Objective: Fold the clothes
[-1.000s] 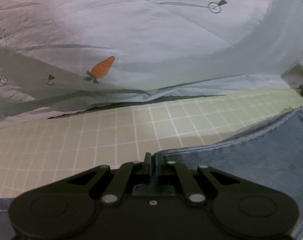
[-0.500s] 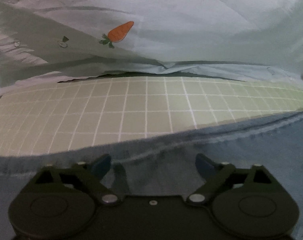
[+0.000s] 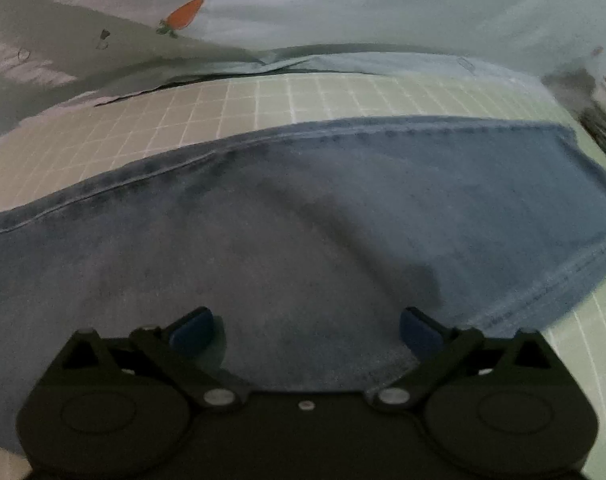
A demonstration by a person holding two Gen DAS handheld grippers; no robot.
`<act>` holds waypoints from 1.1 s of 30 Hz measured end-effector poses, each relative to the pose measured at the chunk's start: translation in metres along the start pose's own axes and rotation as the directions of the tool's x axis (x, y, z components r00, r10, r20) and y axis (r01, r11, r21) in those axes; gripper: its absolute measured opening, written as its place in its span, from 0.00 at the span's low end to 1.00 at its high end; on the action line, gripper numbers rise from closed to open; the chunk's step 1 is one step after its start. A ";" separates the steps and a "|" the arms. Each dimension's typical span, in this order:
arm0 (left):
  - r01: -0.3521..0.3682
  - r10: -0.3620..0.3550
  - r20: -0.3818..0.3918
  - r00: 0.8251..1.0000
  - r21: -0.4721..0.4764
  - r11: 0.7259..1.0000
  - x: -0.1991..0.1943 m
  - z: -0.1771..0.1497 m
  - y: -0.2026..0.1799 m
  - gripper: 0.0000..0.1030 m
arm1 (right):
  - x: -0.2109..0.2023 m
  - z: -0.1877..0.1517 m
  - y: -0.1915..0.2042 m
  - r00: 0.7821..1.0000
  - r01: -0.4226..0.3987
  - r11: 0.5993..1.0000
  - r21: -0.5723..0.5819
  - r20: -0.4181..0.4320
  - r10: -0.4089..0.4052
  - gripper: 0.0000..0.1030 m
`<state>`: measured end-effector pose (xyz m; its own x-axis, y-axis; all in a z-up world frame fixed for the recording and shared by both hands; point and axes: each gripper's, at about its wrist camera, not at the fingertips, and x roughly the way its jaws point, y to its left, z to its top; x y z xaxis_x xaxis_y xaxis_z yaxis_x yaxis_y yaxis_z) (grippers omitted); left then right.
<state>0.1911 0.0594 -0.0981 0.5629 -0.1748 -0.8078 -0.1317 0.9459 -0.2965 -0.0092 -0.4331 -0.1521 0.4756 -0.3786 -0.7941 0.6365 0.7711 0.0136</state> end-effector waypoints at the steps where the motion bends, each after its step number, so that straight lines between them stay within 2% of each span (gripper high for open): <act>1: 0.013 -0.014 -0.013 1.000 -0.018 1.000 -0.002 -0.005 0.002 0.89 | -0.004 -0.003 -0.002 1.000 -0.006 1.000 0.006 -0.002 0.006 0.99; 3: 0.042 -0.044 -0.047 0.998 -0.058 0.997 -0.005 -0.014 0.003 0.89 | -0.011 -0.007 -0.007 0.999 -0.035 0.998 0.054 -0.009 0.036 0.99; 5: 0.054 -0.058 -0.065 0.996 -0.069 0.996 -0.008 -0.024 -0.003 0.89 | -0.018 -0.014 -0.013 0.996 -0.085 0.985 0.148 -0.017 0.088 0.99; 8: 0.038 -0.038 -0.049 0.998 -0.002 0.999 -0.019 -0.040 -0.025 0.89 | -0.027 -0.028 -0.014 0.980 -0.185 0.947 0.263 -0.020 0.197 1.00; 10: 0.016 -0.014 -0.036 0.999 0.054 0.998 -0.028 -0.052 -0.043 0.90 | -0.030 -0.035 -0.007 0.964 -0.250 0.927 0.281 -0.013 0.264 1.00; 12: -0.001 0.004 -0.022 1.000 0.096 0.995 -0.039 -0.067 -0.062 0.90 | -0.032 -0.040 0.003 0.943 -0.320 0.914 0.250 -0.012 0.334 1.00; 15: 0.024 -0.024 0.001 1.000 0.111 0.994 -0.066 -0.093 -0.086 0.90 | -0.032 -0.045 0.022 0.913 -0.402 0.901 0.162 -0.010 0.409 1.00; 18: 0.048 -0.051 0.009 0.999 0.191 0.980 -0.090 -0.118 -0.104 0.93 | -0.031 -0.049 0.032 0.874 -0.484 0.866 0.127 0.016 0.486 1.00; 22: -0.018 0.008 0.030 1.000 0.320 0.947 -0.110 -0.141 -0.114 0.93 | -0.036 -0.049 0.034 0.813 -0.582 0.799 0.148 0.075 0.578 1.00; 27: -0.004 0.002 0.005 1.000 0.270 0.963 -0.116 -0.139 -0.091 0.94 | -0.041 -0.037 0.026 0.772 -0.636 0.736 0.231 0.177 0.611 1.00; 29: 0.002 0.001 -0.013 1.000 0.264 0.964 -0.112 -0.133 -0.081 0.94 | -0.036 -0.031 0.024 0.762 -0.647 0.713 0.271 0.195 0.617 1.00; 33: 0.010 -0.004 -0.024 1.000 0.282 0.959 -0.101 -0.115 -0.061 0.94 | -0.023 -0.043 0.027 0.801 -0.591 0.712 0.379 0.170 0.574 1.00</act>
<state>0.0480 -0.0119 -0.0570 0.5437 -0.1848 -0.8187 0.1099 0.9827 -0.1488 -0.0297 -0.3816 -0.1596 0.8497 0.0525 -0.5247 0.4023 0.5787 0.7094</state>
